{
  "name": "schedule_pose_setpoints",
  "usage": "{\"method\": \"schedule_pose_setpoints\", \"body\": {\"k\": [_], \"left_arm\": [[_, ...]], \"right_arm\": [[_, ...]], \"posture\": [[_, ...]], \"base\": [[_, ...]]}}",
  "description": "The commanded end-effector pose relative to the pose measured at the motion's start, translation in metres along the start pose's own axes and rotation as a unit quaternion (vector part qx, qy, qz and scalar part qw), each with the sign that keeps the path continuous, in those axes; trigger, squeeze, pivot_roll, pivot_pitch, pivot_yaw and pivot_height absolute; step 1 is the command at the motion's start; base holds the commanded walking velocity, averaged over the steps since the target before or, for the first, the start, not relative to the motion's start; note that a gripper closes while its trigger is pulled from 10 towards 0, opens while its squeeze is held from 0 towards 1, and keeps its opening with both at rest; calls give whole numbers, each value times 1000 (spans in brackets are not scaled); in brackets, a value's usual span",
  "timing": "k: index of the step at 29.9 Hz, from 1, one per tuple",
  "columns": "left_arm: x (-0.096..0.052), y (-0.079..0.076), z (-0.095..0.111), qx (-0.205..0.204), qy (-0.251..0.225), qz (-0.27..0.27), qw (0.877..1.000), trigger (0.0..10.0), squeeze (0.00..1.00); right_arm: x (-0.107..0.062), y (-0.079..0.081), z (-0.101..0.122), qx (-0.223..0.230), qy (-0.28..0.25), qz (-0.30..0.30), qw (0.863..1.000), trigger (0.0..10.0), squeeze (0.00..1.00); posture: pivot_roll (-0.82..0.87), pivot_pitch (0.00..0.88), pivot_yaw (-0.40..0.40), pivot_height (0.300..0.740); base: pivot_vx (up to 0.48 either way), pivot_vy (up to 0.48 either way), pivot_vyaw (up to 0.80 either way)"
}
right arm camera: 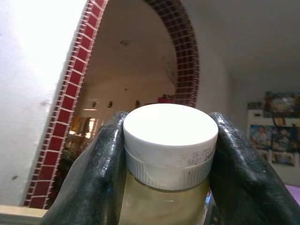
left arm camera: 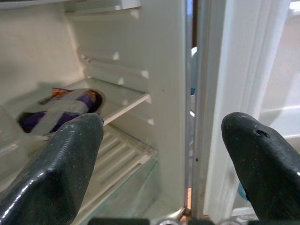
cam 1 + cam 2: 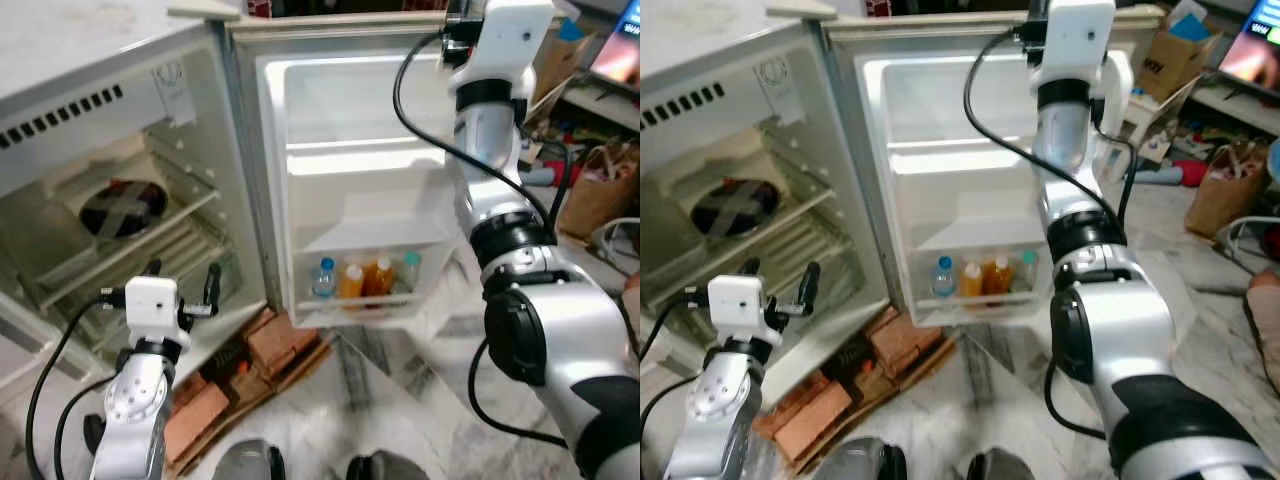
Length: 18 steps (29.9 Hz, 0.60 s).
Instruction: Restocking fridge
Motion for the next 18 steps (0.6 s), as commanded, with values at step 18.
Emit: {"method": "schedule_pose_setpoints", "body": {"k": [18], "left_arm": [[-11, -2, 5, 13, 19, -8, 1000, 10000, 0]], "right_arm": [[-69, -1, -105, 5, 254, -6, 967, 10000, 0]], "posture": [[260, 101, 0, 740]], "base": [[0, 0, 0]]}}
Point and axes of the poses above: a point about 5 cm out from each wrist's last joint towards the gripper, its own x axis pointing out of the wrist towards the gripper, its own z axis along the axis of the wrist's last joint, y = z × x, the point moved 5 cm from there along x, pointing out of the wrist towards the gripper, and after that the axes turned 12 degrees about -x, right-handed, at the moved point
